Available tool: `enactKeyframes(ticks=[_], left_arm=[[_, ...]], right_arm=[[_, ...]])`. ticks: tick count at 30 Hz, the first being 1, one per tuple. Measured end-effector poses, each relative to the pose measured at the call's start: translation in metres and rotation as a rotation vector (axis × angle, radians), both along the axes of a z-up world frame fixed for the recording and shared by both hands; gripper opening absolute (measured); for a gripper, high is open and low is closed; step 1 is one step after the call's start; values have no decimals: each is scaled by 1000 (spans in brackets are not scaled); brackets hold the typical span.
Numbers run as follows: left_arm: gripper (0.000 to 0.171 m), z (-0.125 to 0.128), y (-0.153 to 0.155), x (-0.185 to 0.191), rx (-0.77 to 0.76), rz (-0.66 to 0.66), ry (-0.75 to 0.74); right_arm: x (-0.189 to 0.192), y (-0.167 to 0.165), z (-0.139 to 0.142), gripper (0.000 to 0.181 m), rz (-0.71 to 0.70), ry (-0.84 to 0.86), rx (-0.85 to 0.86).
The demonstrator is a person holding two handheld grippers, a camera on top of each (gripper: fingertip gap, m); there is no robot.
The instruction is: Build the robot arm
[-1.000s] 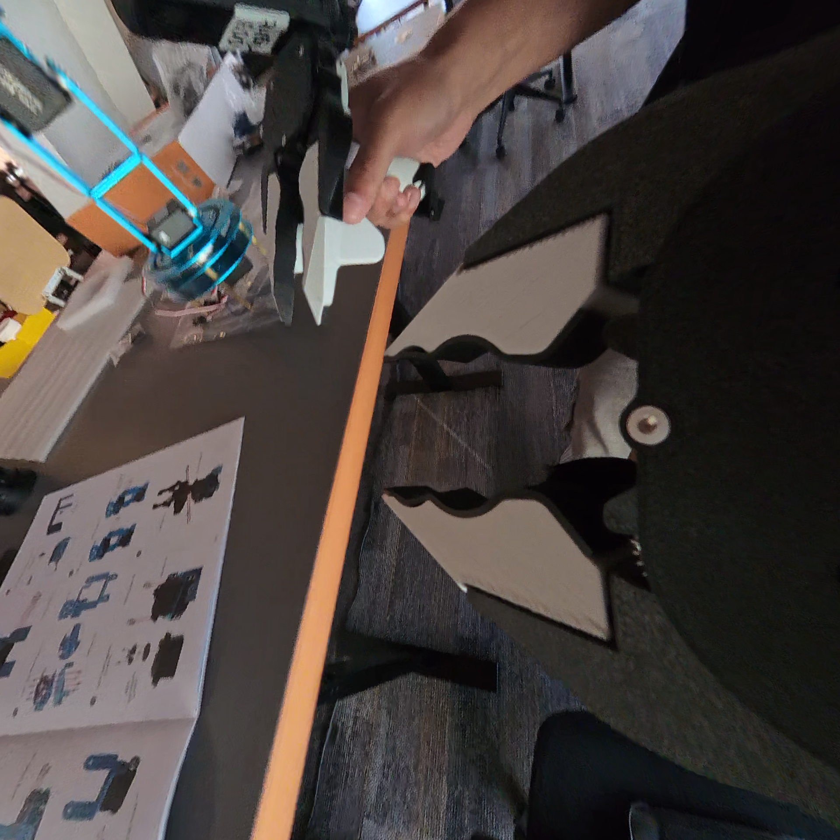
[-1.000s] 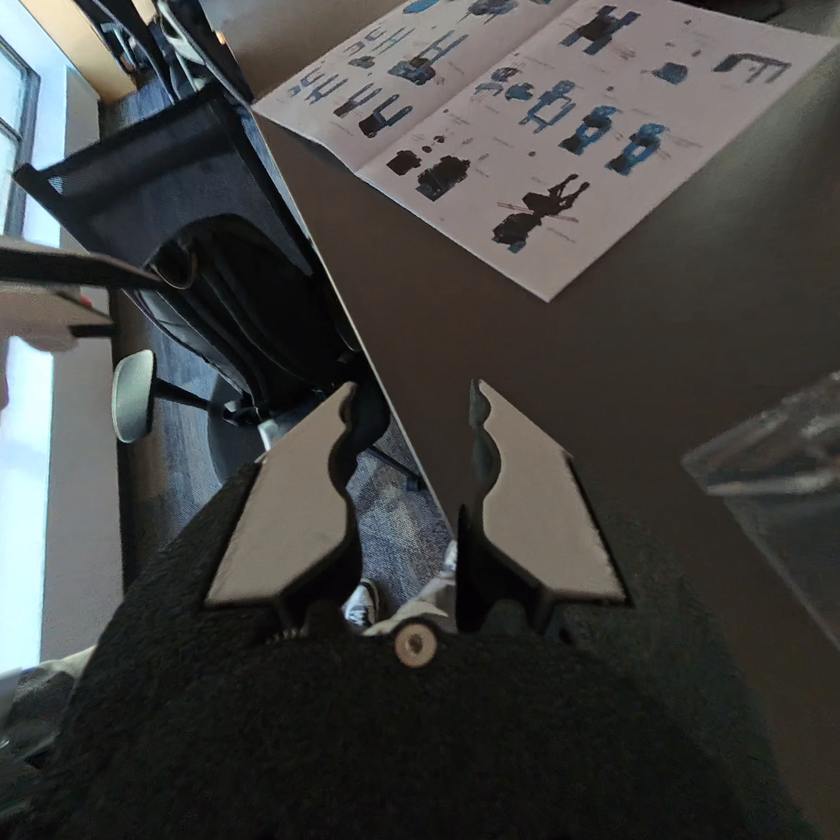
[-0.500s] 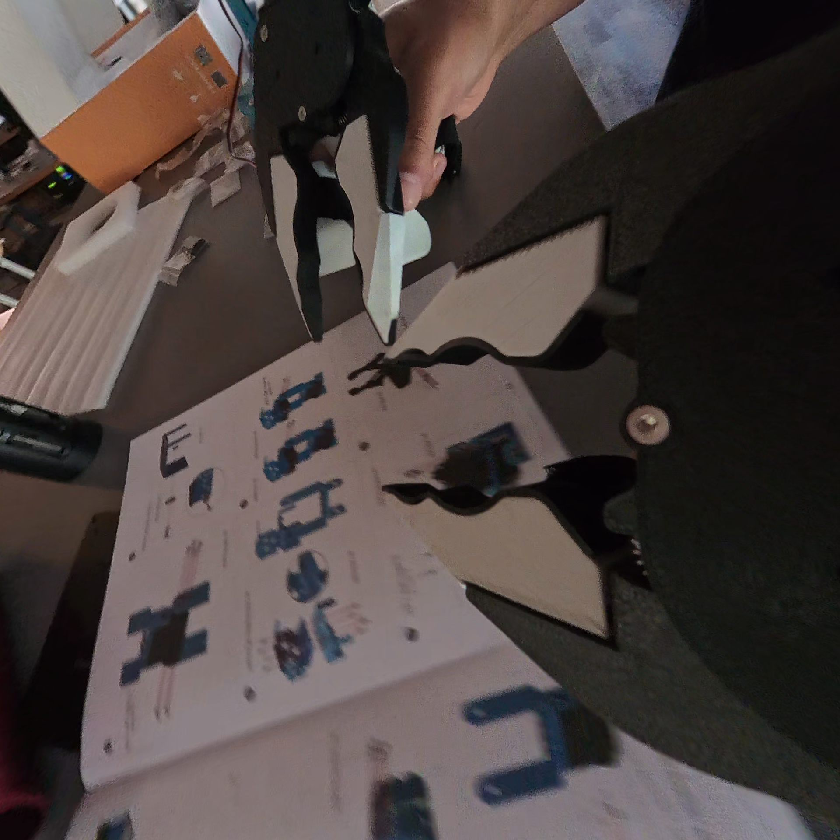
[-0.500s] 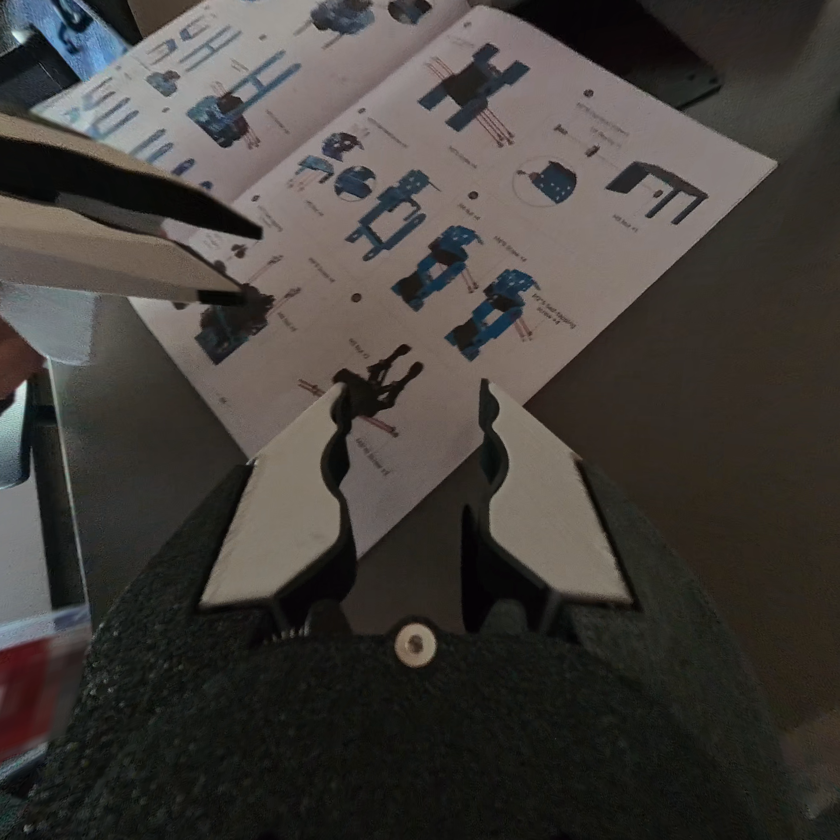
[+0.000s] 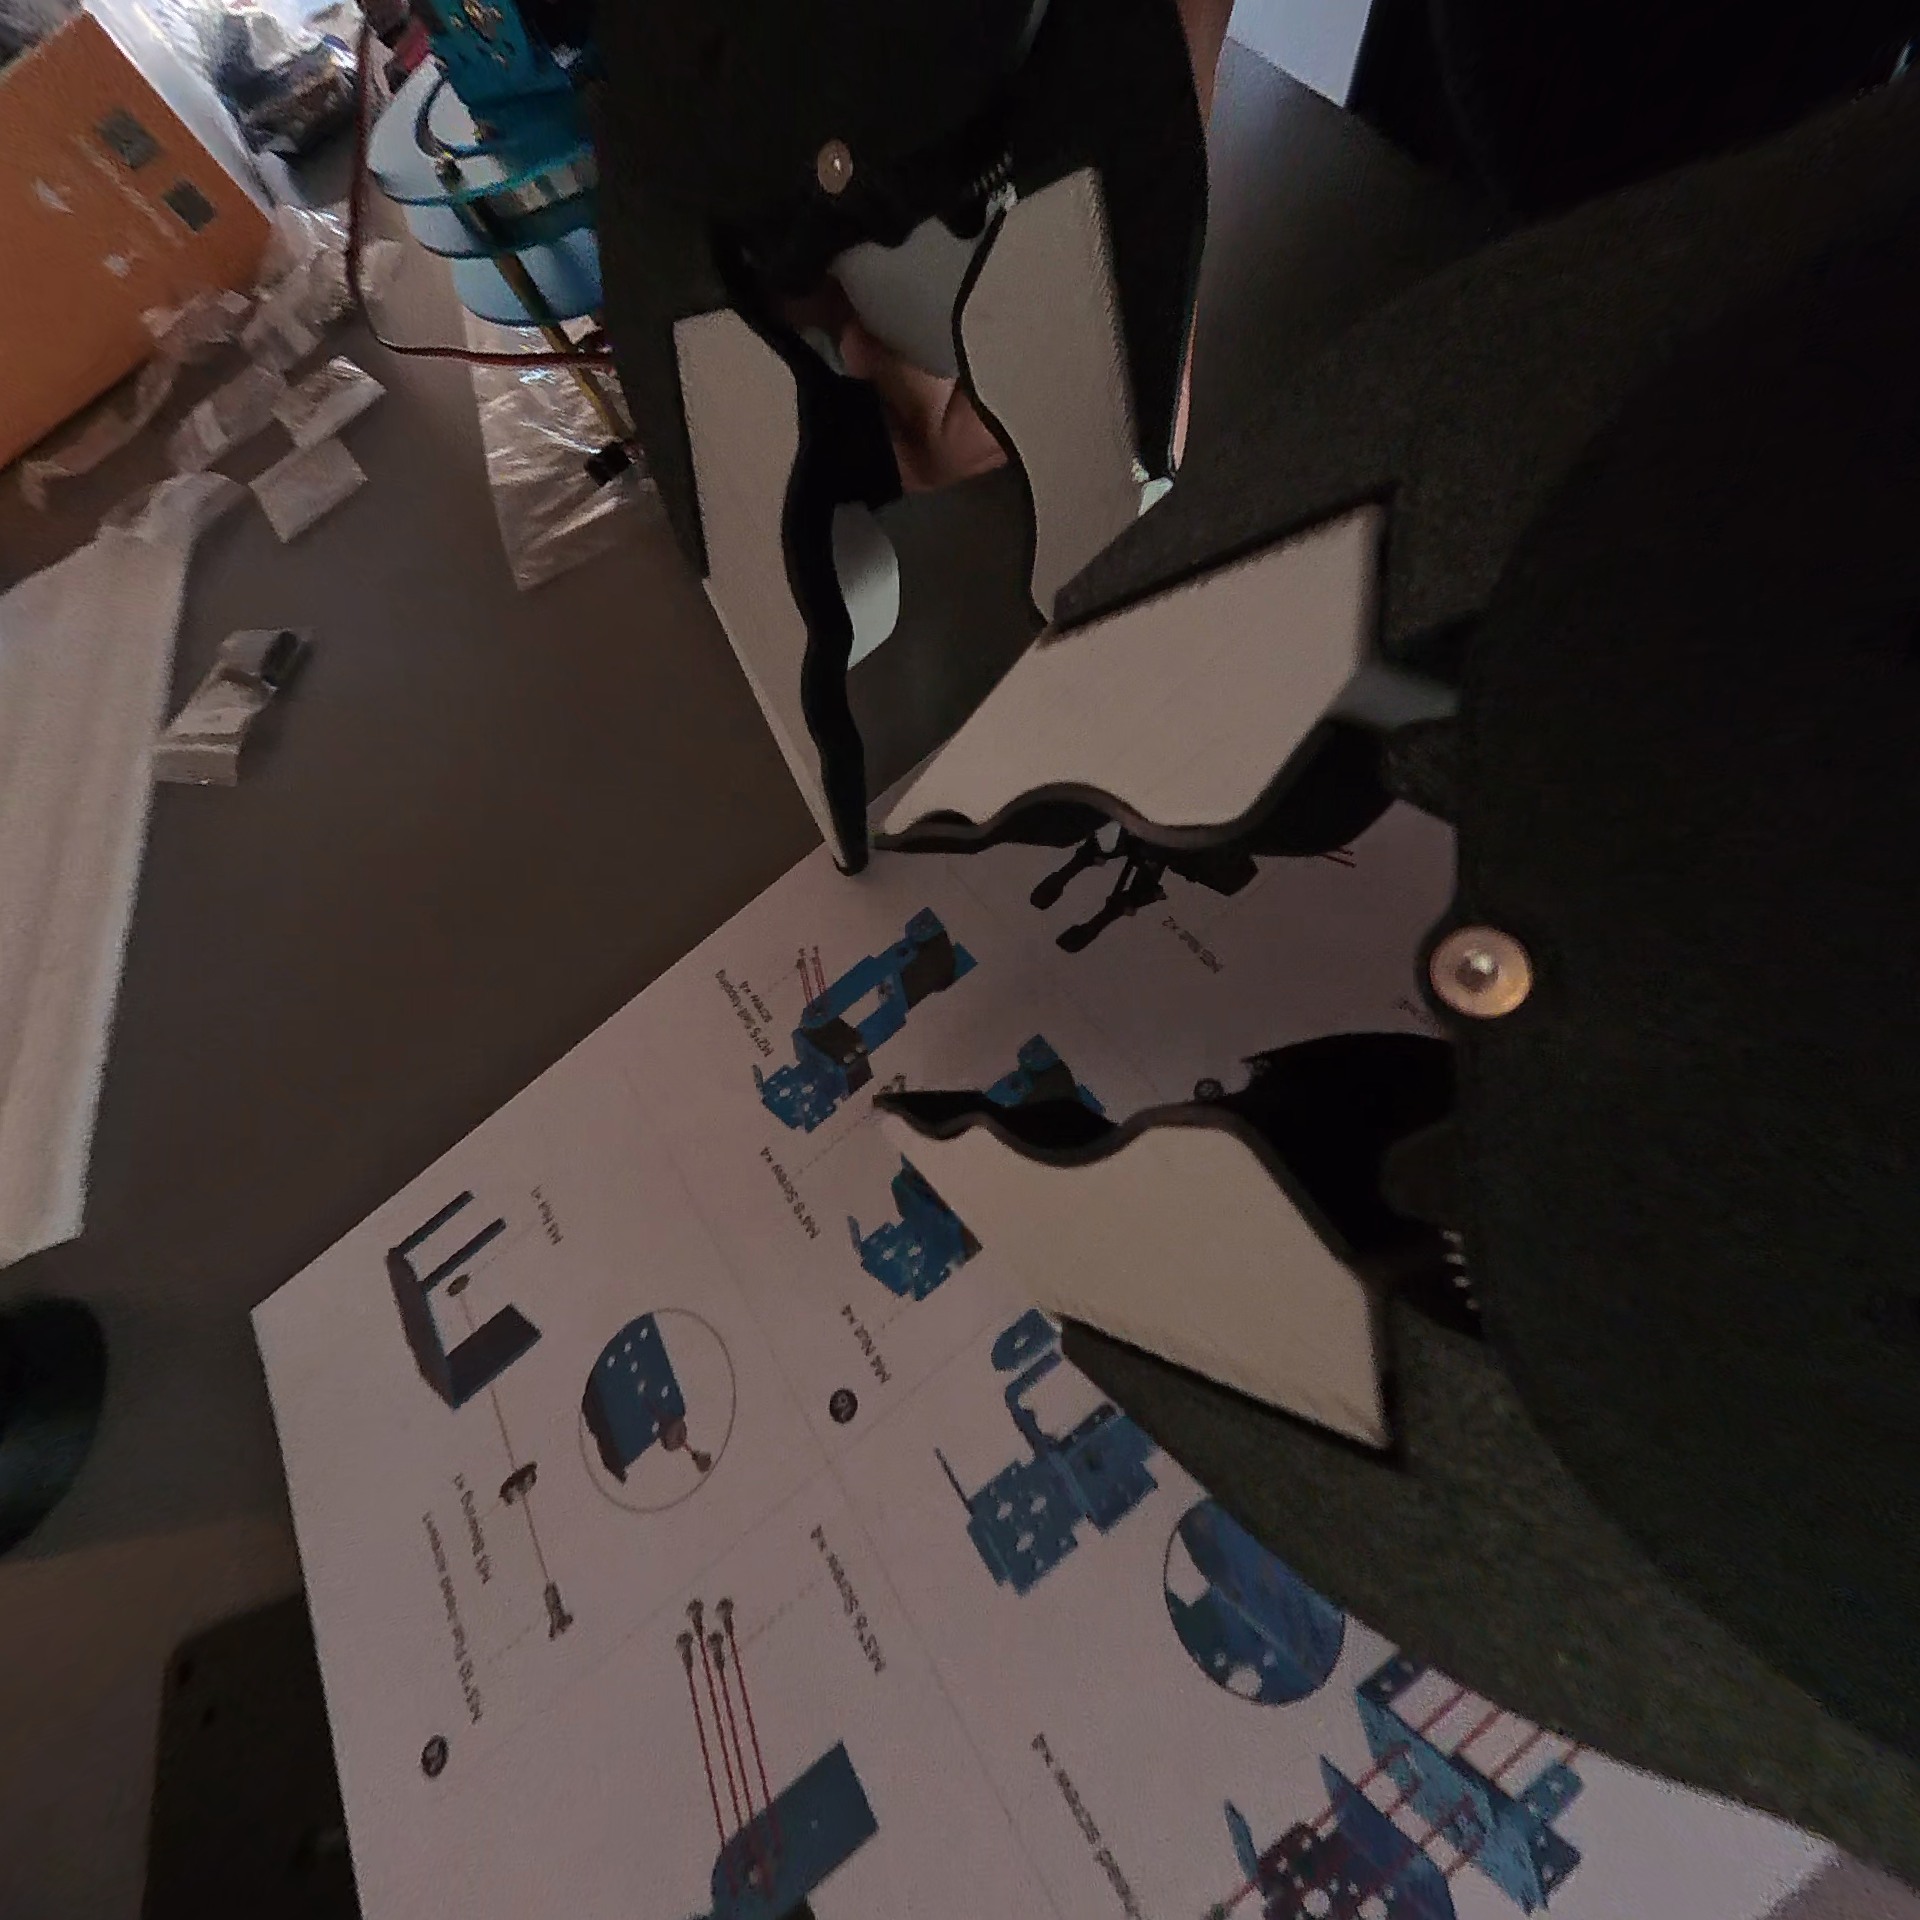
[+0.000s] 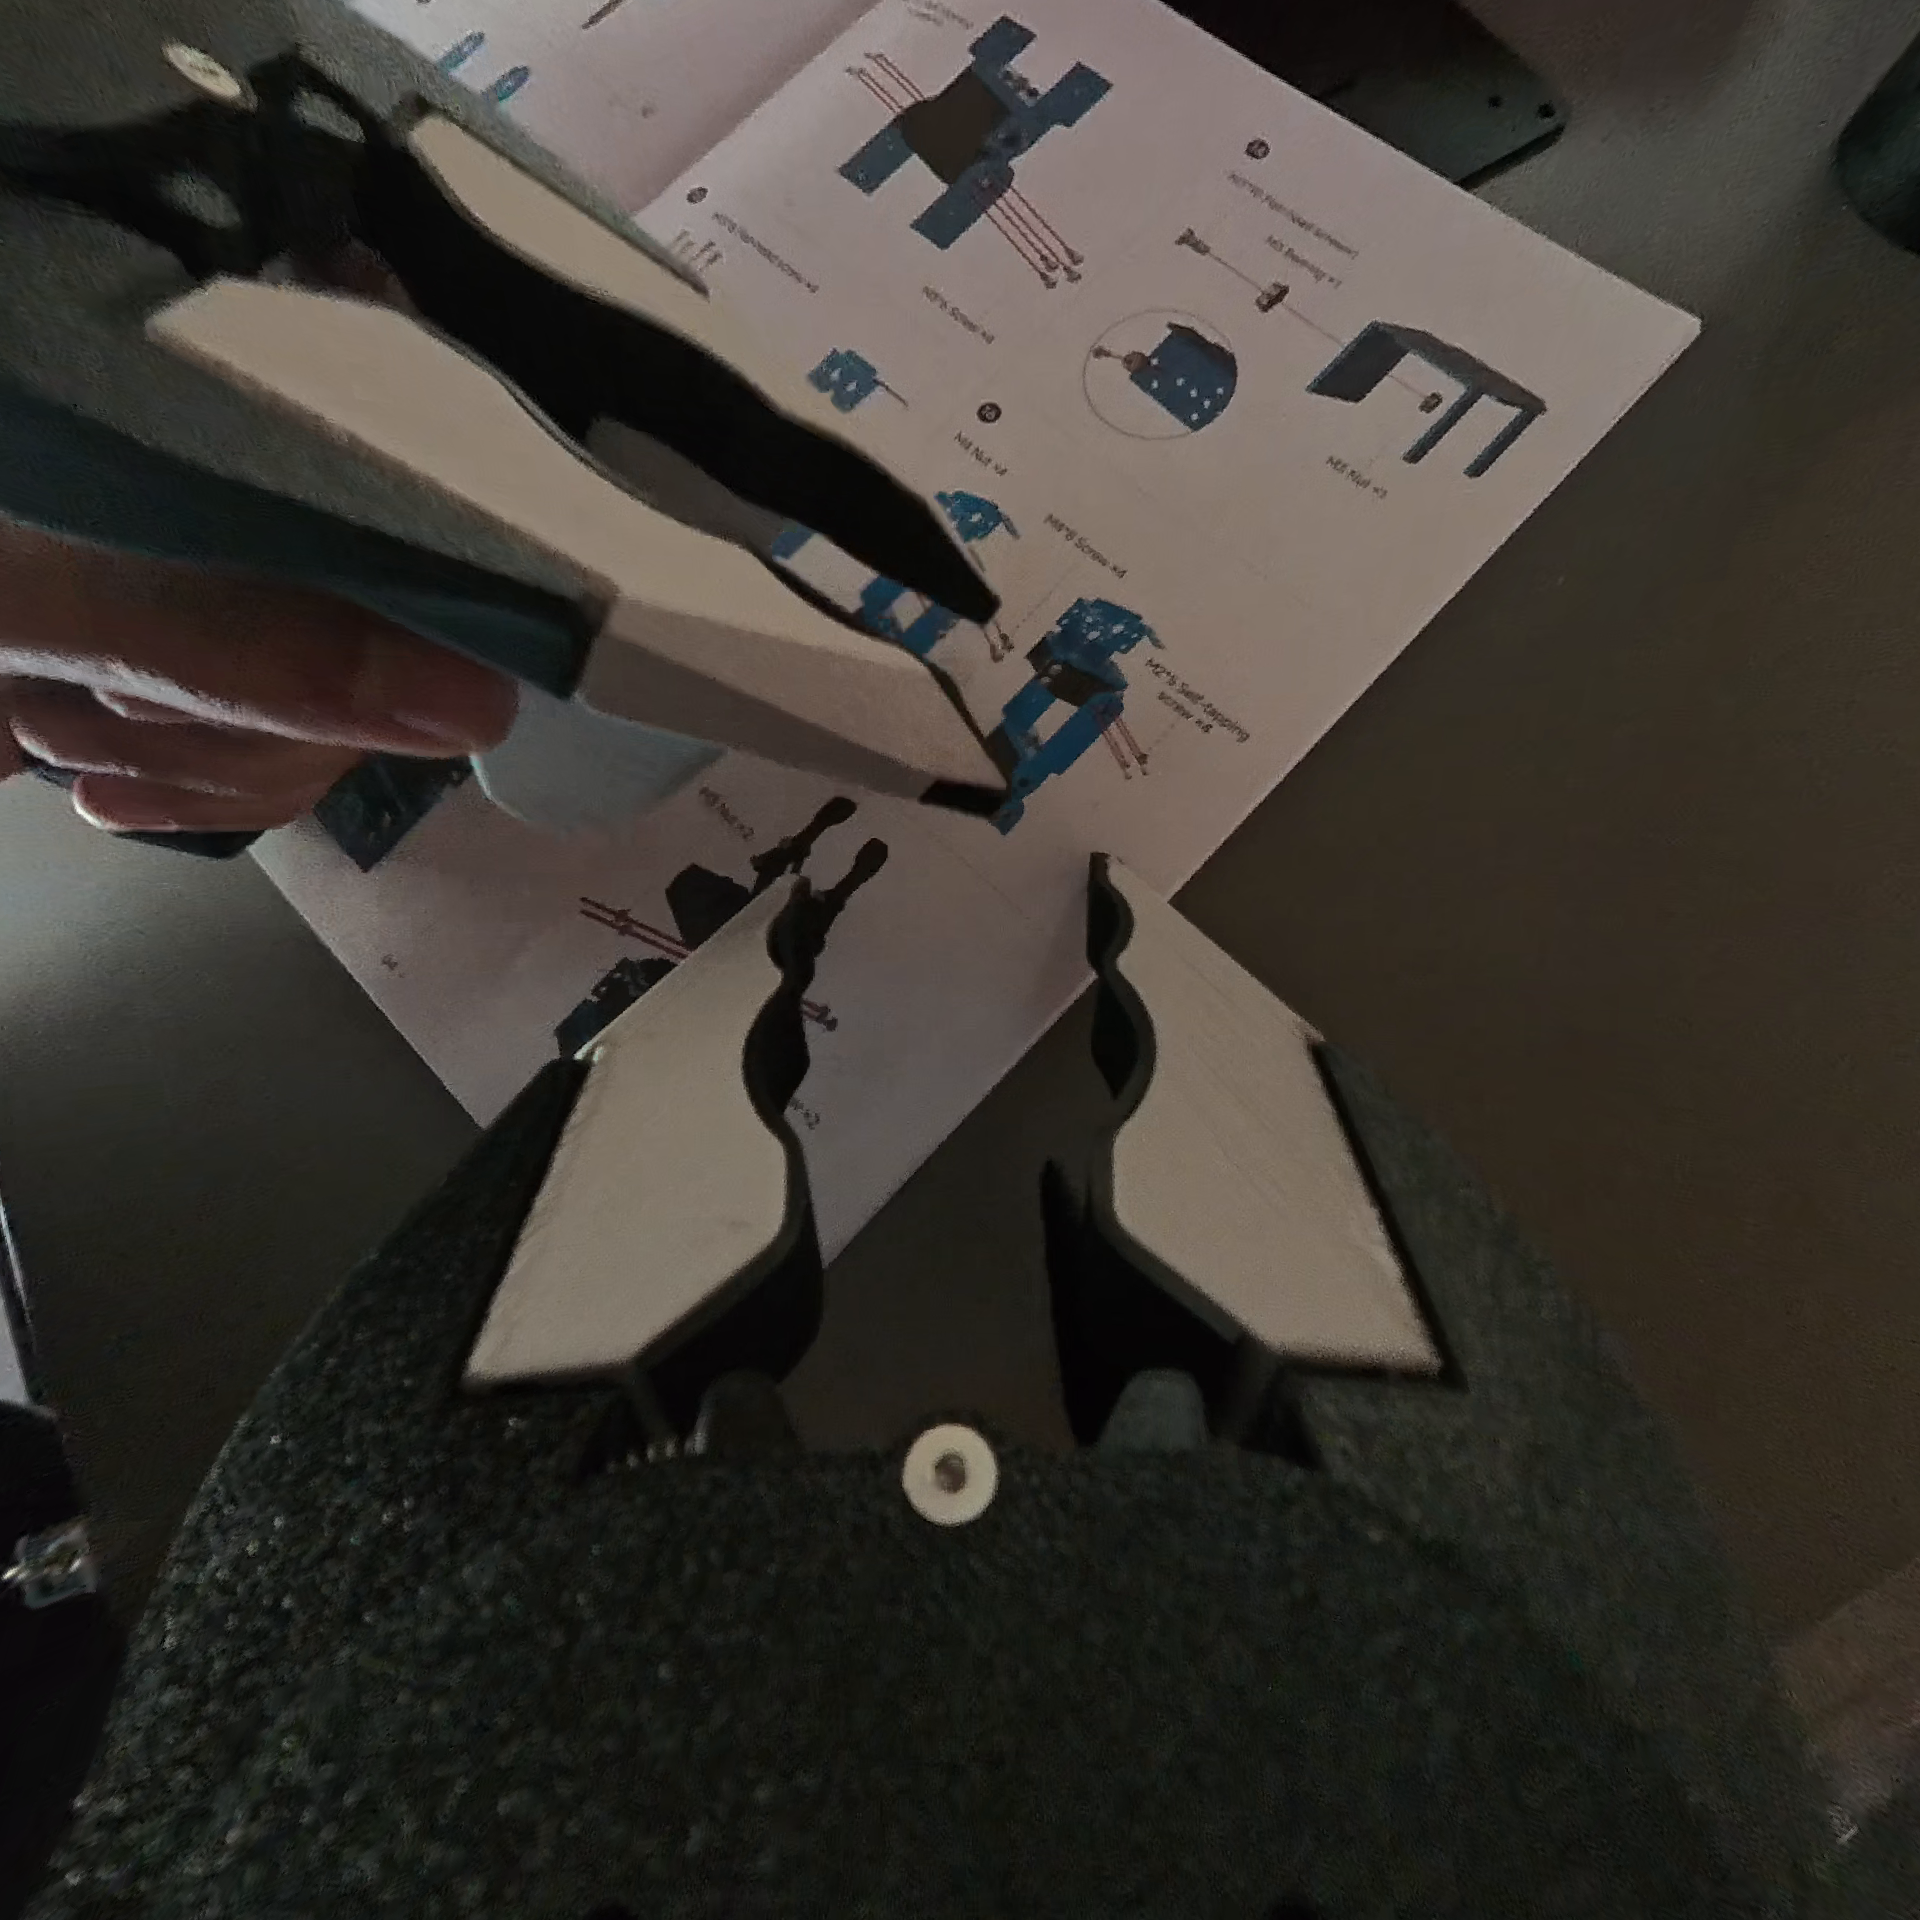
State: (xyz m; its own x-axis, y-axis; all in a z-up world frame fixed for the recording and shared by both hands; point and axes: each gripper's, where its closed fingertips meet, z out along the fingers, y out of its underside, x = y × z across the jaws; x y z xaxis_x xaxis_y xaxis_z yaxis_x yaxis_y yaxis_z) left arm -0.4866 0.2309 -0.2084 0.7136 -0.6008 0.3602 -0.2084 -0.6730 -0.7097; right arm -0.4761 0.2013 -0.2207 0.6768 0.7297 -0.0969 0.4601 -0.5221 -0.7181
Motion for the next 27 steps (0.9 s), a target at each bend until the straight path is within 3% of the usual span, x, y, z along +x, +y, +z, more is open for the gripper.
enactKeyframes(ticks=[9,27], left_arm=[[31,-9,-1,-2,24,14,48],[29,-9,0,-4,32,20,48]], right_arm=[[1,-1,2,48,-25,56,-27],[1,2,2,42,-51,47,-6]])
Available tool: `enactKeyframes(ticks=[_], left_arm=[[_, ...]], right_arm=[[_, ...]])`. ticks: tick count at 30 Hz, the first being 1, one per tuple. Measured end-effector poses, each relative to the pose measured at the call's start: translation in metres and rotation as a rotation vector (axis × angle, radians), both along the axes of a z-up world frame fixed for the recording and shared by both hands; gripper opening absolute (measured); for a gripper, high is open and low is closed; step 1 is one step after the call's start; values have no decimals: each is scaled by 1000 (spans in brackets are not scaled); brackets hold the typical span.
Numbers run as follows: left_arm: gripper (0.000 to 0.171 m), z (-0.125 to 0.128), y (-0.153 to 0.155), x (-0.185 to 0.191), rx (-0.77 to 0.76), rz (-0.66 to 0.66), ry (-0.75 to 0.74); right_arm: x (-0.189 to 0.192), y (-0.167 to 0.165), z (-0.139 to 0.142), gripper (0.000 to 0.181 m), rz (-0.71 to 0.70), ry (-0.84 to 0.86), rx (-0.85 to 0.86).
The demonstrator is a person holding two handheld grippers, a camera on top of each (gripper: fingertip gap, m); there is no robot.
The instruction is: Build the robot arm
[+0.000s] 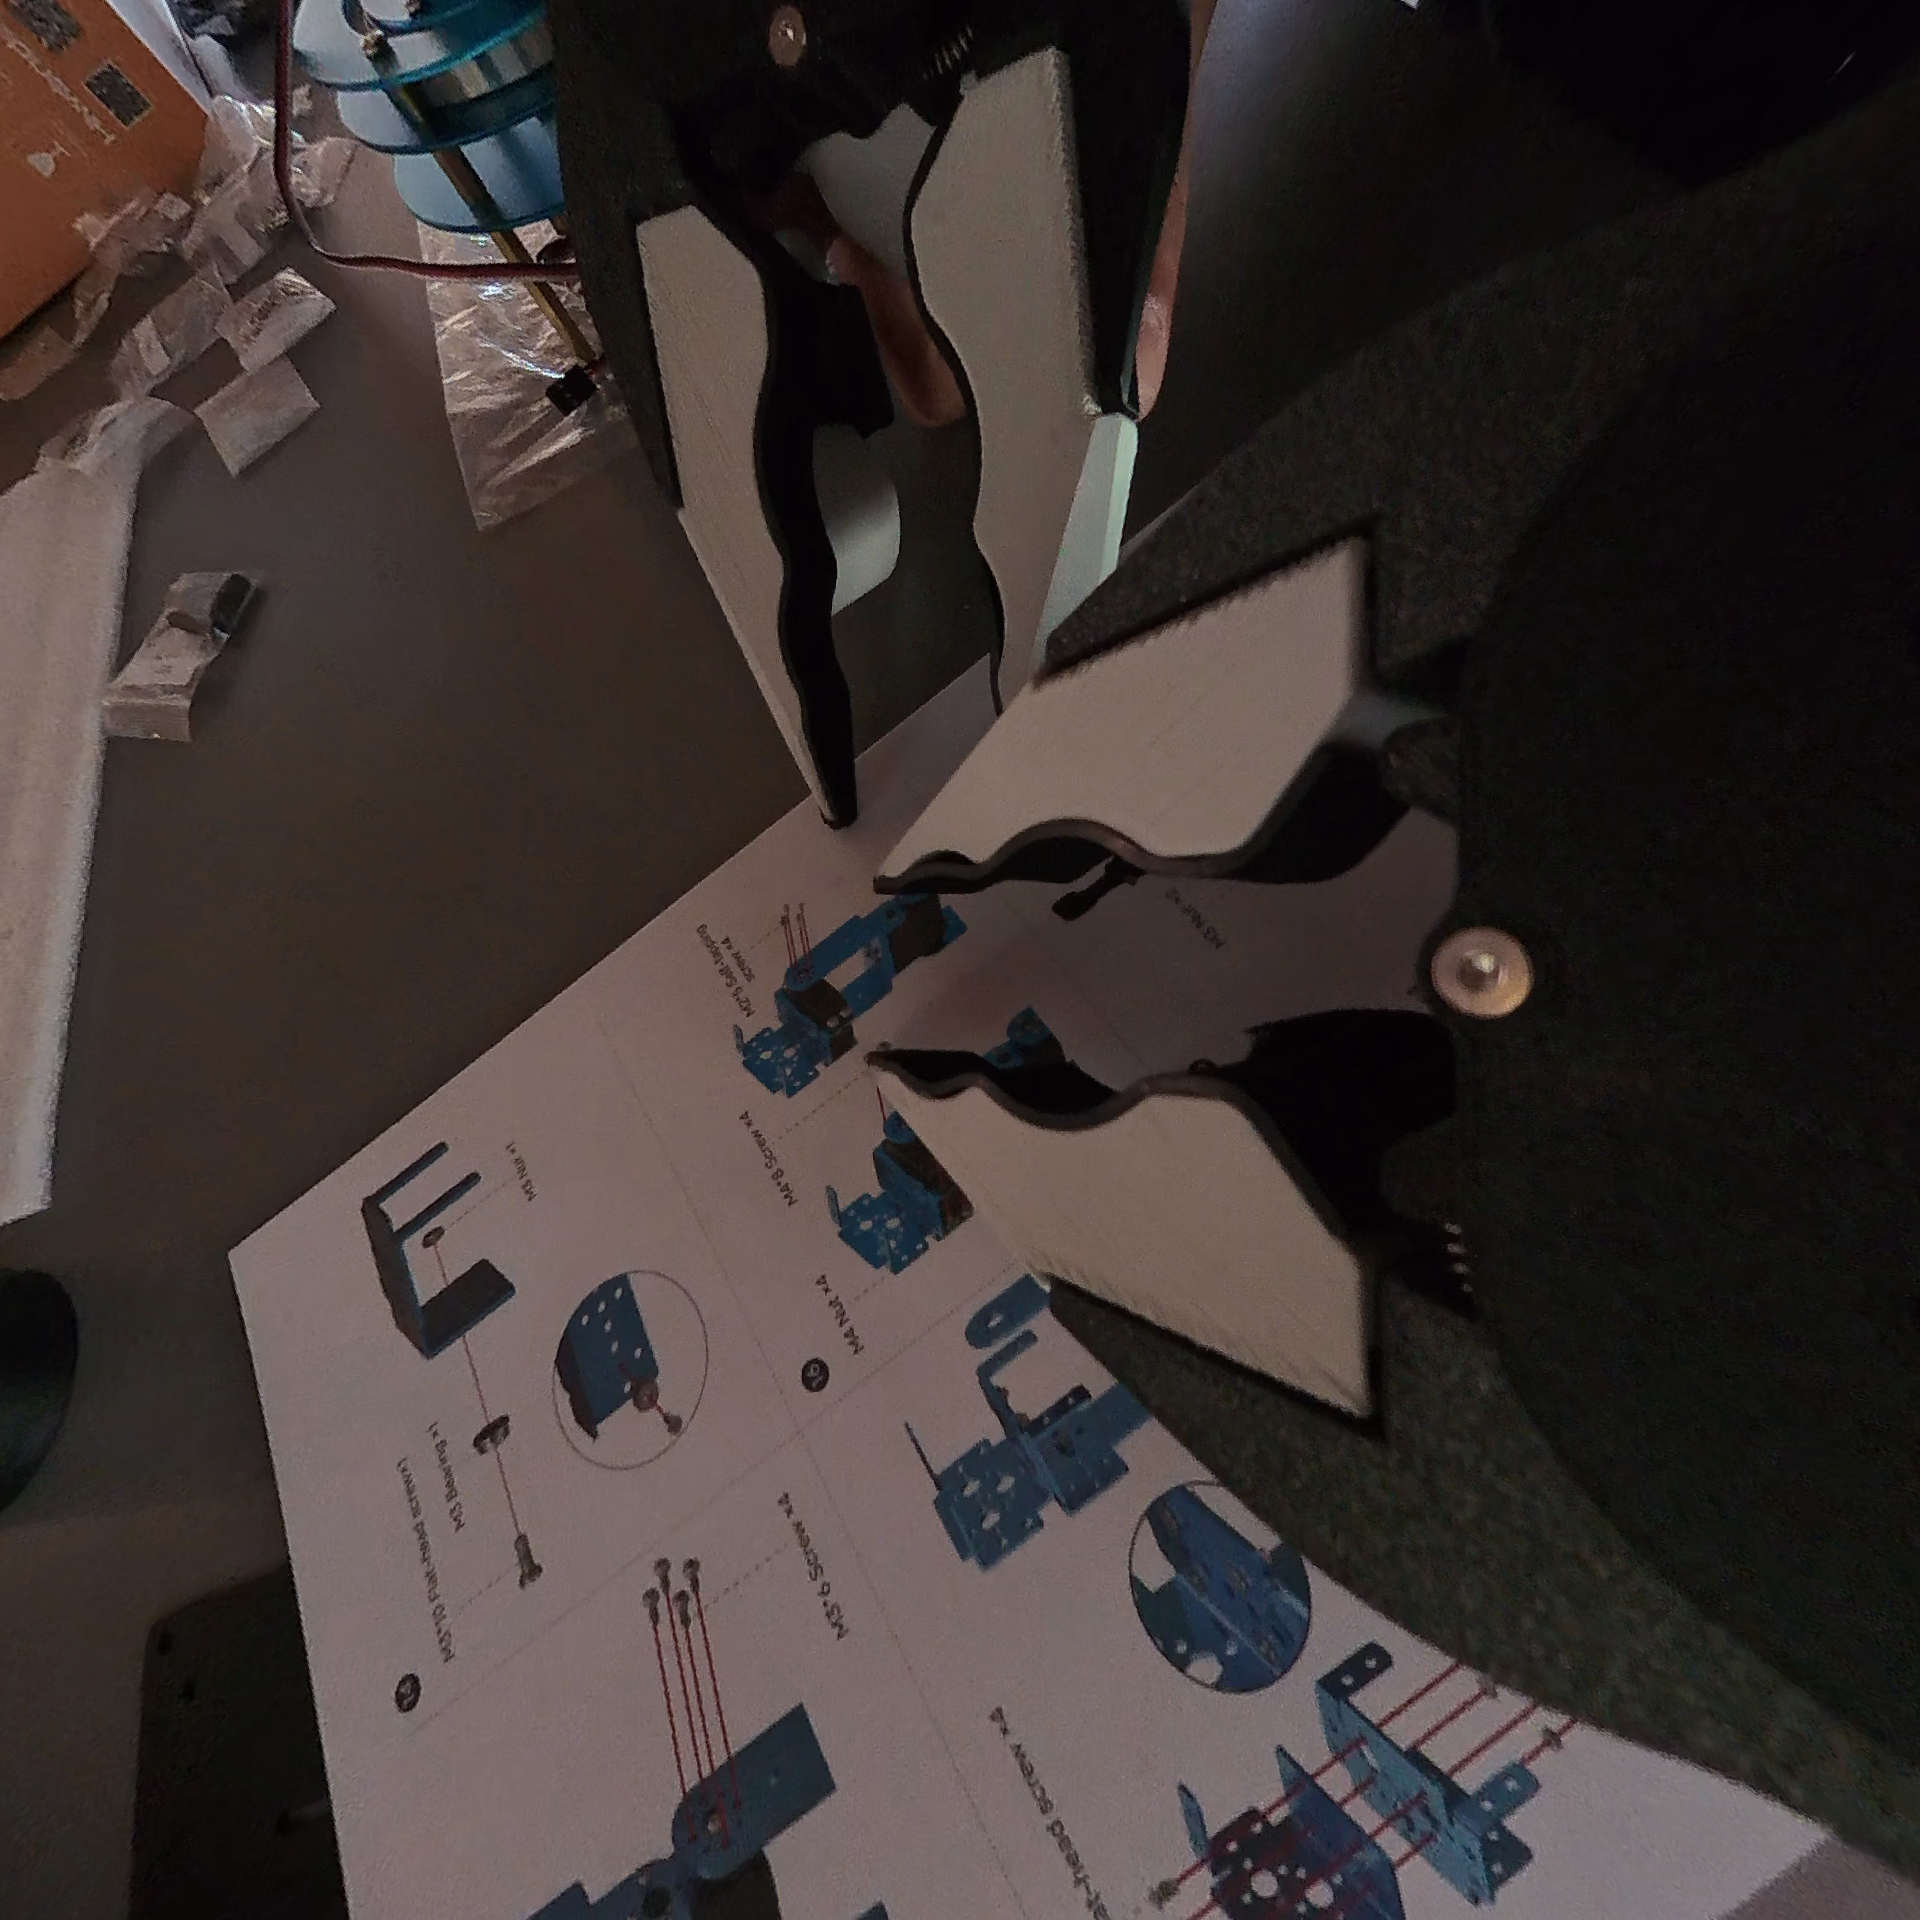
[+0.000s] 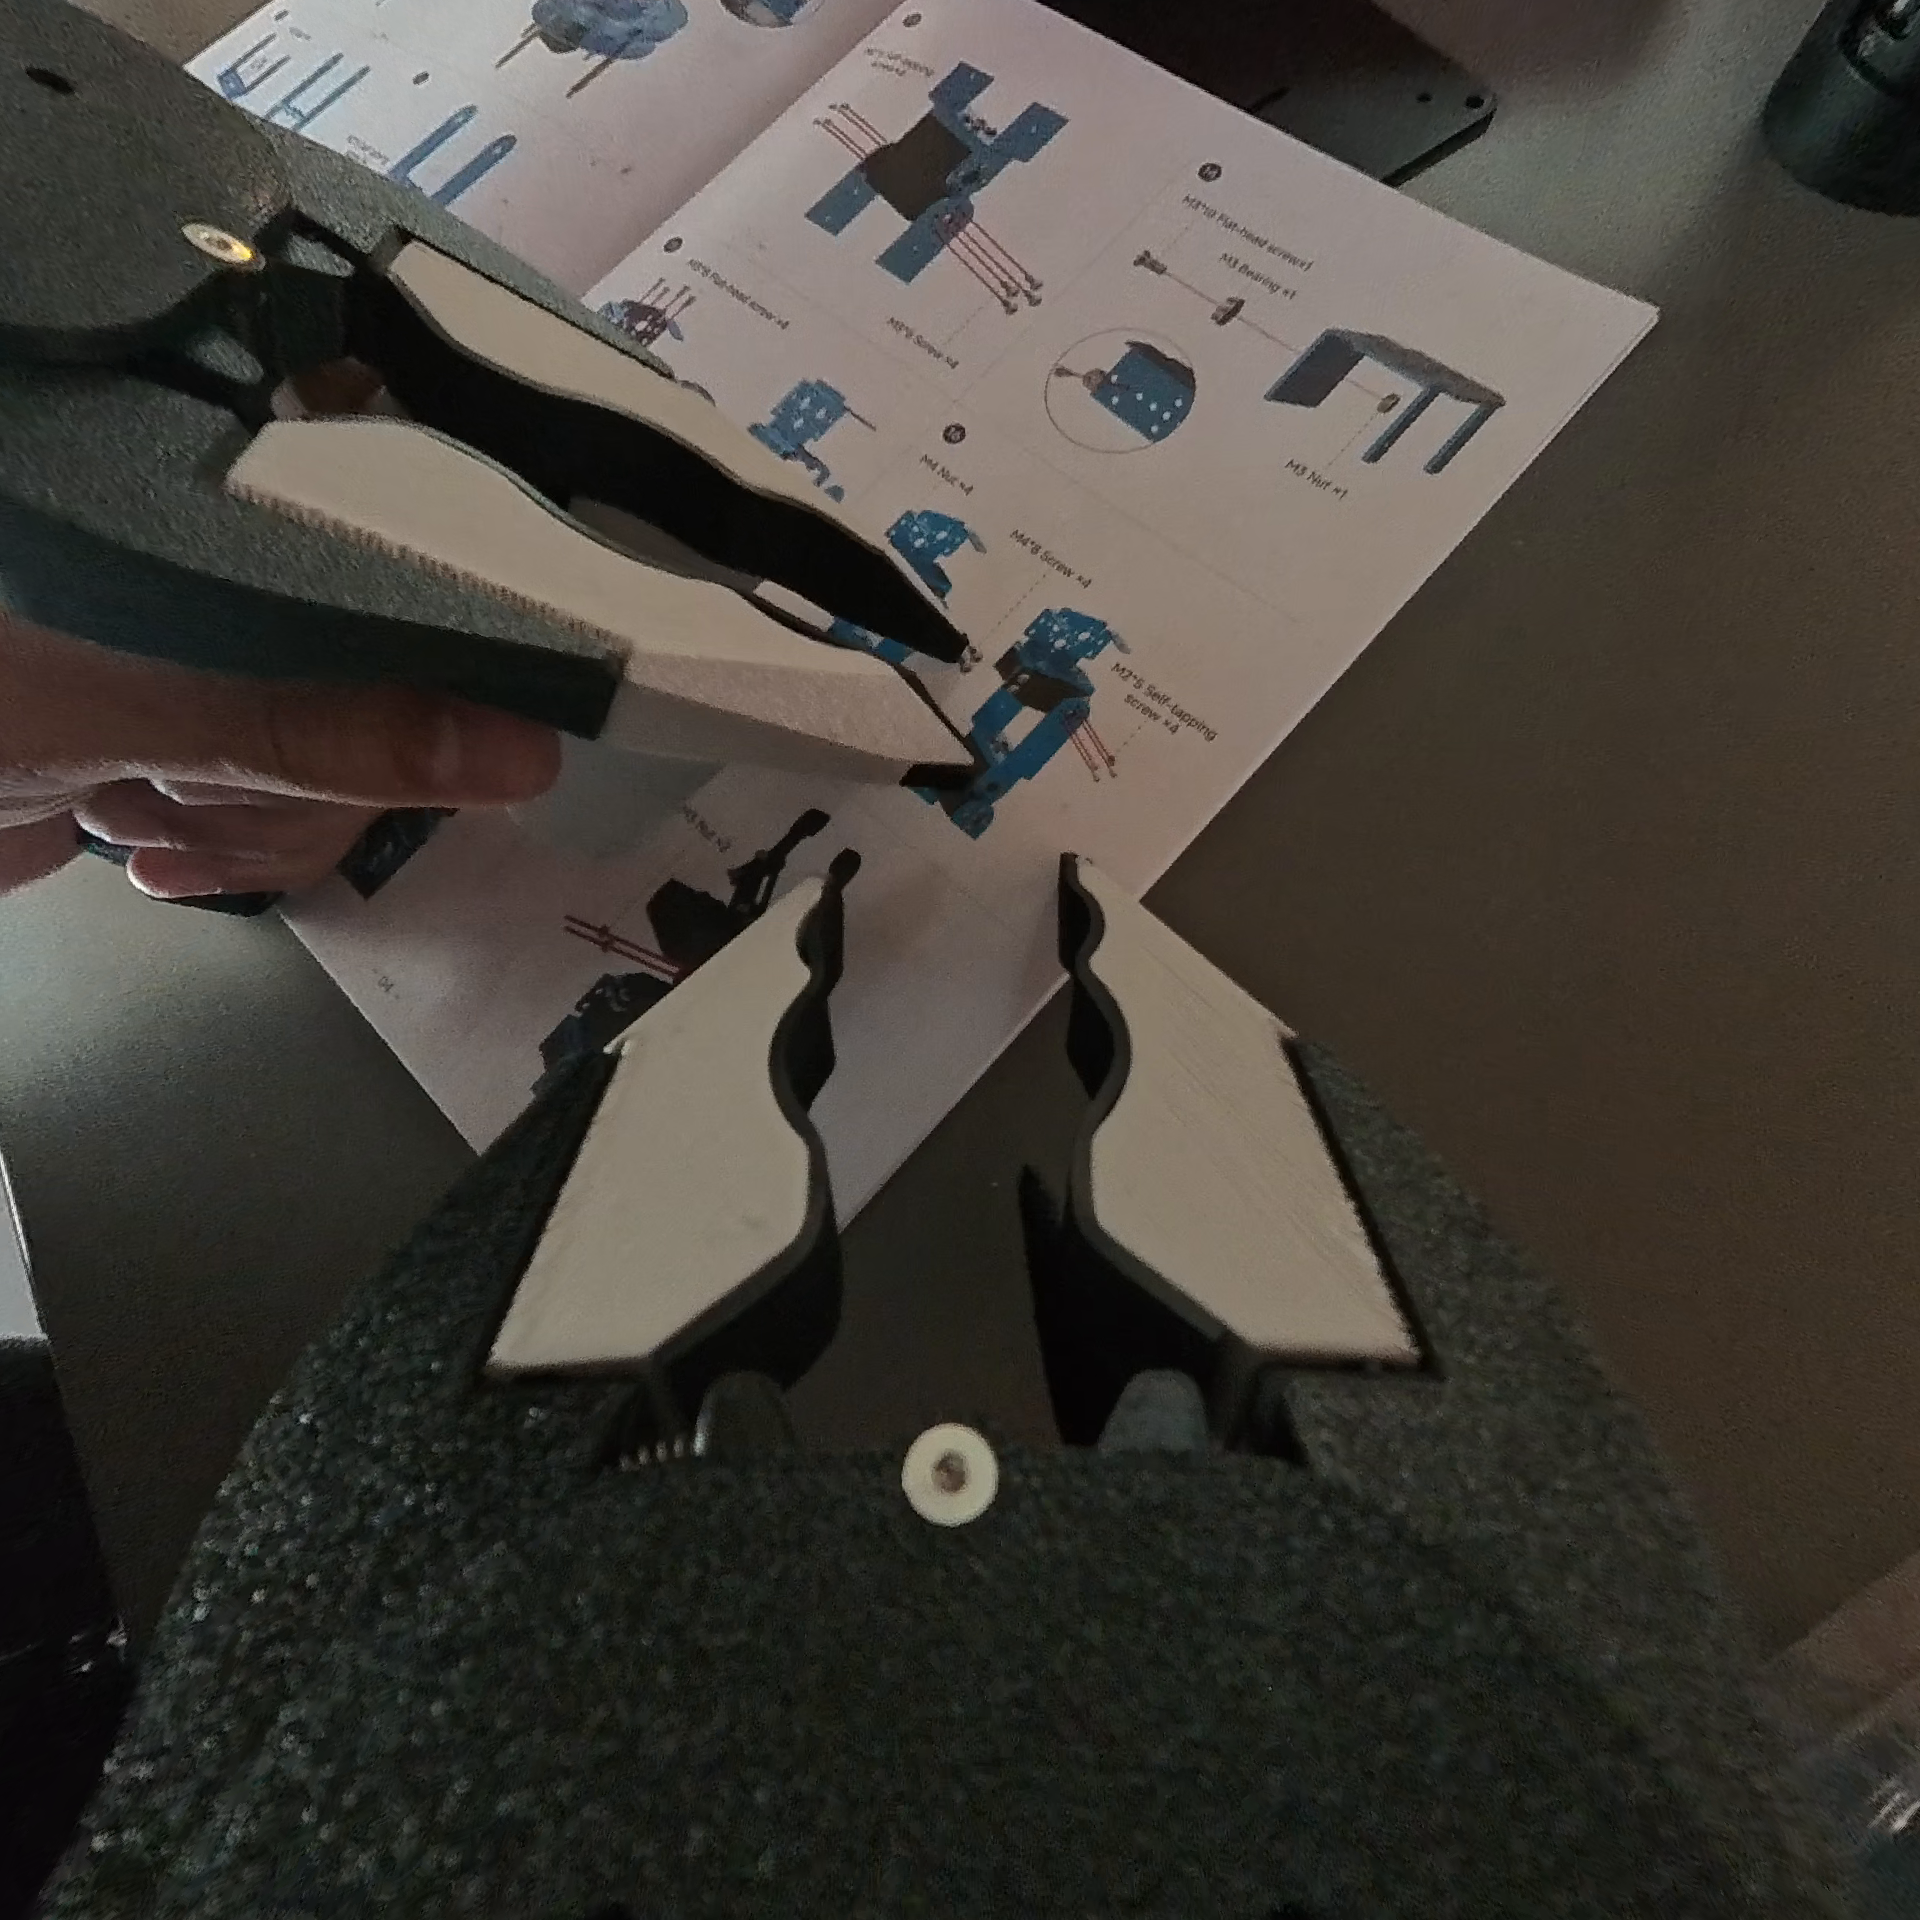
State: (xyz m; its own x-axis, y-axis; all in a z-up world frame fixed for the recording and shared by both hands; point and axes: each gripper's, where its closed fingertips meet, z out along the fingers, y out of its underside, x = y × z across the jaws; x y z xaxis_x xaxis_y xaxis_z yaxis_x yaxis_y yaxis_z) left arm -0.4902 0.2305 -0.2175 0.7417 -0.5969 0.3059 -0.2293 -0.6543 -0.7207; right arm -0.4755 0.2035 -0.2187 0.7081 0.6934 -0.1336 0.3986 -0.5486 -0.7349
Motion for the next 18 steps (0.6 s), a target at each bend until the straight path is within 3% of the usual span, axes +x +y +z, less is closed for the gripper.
enactKeyframes(ticks=[6,10,13,18], left_arm=[[43,4,-1,0,34,8,19],[44,63,-18,-4,170,87,-104],[44,98,-61,-2,223,87,-169],[44,128,-157,12,264,63,-173]], right_arm=[[-5,-3,5,46,35,34,0],[10,-28,61,40,33,91,159],[33,-78,94,41,16,105,222],[86,-194,111,43,-74,258,120]])
